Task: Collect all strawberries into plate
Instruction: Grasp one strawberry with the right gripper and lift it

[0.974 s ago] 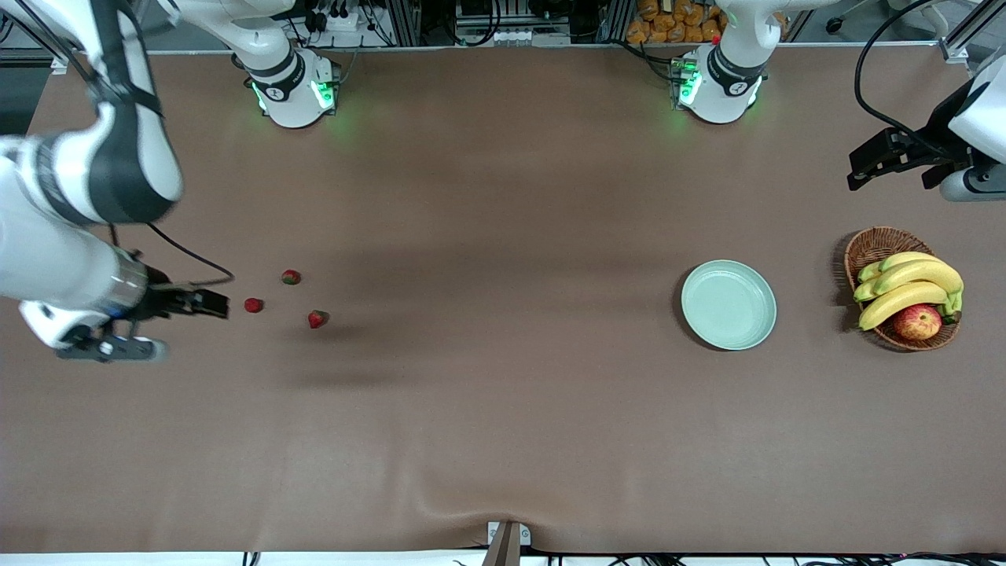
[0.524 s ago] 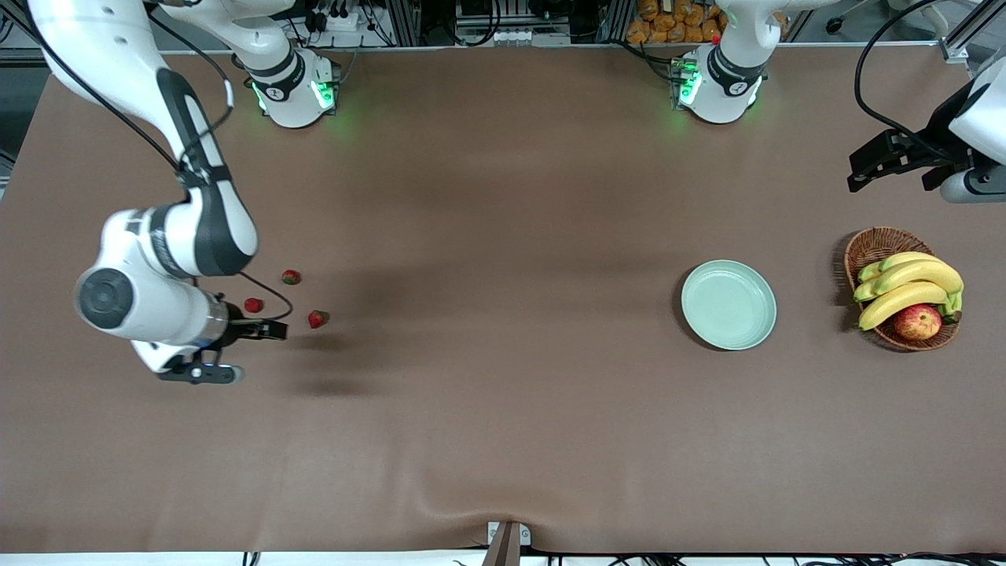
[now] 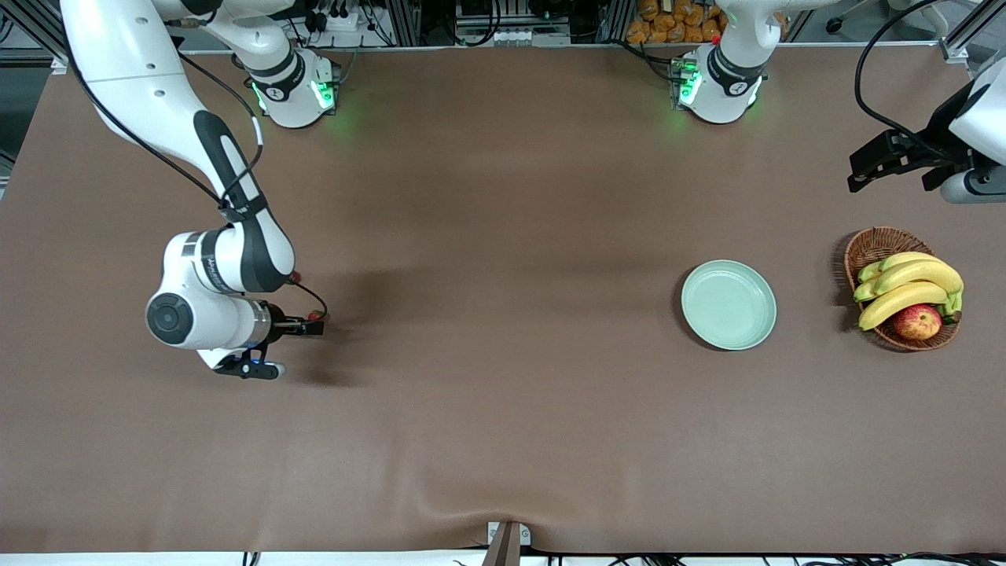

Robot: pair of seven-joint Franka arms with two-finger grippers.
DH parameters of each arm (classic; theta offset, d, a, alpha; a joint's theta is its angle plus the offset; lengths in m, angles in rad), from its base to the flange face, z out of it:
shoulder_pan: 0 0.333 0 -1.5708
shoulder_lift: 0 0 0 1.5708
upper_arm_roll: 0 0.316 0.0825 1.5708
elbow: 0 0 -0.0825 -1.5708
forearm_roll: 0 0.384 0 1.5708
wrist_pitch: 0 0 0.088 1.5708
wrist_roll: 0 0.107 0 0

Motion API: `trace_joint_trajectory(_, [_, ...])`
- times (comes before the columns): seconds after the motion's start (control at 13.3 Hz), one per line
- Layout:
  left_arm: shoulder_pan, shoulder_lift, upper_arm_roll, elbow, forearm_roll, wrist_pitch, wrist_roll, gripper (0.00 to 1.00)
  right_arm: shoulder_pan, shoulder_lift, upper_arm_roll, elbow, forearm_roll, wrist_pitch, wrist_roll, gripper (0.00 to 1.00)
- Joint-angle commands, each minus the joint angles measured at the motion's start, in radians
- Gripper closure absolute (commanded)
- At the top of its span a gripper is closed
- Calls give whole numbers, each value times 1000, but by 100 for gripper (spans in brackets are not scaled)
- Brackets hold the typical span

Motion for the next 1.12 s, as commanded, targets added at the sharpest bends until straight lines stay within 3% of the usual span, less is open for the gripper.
trace_joint_trajectory(0.0, [1,-3,3,0,-13,5,-9,0,31,3,-10,-25,15,7,56,3])
trace_joint_trajectory(0.6, [3,-2,11,5,-11,5,-7,0,55,34,-10,-25,15,3,76,28])
trace_joint_trajectory(0.82, [4,-3,12,5,-11,5,-6,0,59,37,-10,-25,15,8,75,51])
trace_joint_trajectory(1.05, [13,-2,12,6,-11,11,-4,0,60,39,-10,-23,15,13,73,85])
